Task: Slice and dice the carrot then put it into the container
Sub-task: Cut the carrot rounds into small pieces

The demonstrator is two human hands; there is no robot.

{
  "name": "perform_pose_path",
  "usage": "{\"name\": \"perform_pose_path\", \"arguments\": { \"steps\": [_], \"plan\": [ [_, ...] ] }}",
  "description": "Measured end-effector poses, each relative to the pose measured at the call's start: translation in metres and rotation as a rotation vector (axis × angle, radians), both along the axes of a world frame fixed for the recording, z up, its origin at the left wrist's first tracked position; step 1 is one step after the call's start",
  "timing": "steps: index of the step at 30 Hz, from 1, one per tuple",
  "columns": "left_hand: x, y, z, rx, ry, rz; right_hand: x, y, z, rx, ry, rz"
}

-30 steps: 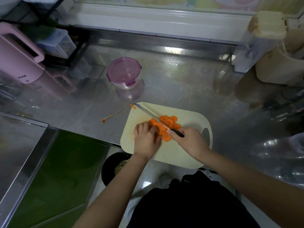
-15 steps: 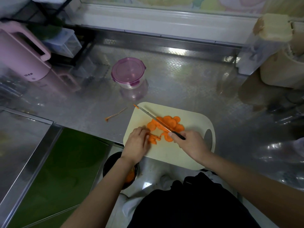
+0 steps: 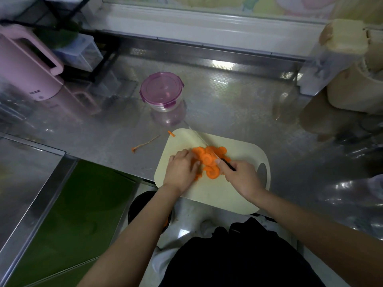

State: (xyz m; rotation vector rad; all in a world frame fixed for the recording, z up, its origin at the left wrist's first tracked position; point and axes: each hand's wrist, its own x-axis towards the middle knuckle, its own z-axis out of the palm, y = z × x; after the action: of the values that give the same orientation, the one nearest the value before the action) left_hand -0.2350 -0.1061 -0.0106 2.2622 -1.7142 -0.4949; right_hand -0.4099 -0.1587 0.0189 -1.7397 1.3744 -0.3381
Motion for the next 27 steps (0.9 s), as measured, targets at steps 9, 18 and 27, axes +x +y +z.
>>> {"name": "perform_pose_path", "arguments": {
  "steps": [9,18,27],
  "plan": [
    [-0.013,0.013,-0.012,0.005,-0.039,-0.046,-0.004,0.001,-0.002,0.046,-0.045,-0.03],
    [0.009,0.021,-0.01,-0.032,-0.049,-0.185,0.001,0.002,-0.001,0.033,-0.062,-0.028],
    [0.03,0.021,-0.005,-0.134,-0.021,-0.05,0.008,0.003,-0.004,0.05,-0.065,-0.038]
  ]
}}
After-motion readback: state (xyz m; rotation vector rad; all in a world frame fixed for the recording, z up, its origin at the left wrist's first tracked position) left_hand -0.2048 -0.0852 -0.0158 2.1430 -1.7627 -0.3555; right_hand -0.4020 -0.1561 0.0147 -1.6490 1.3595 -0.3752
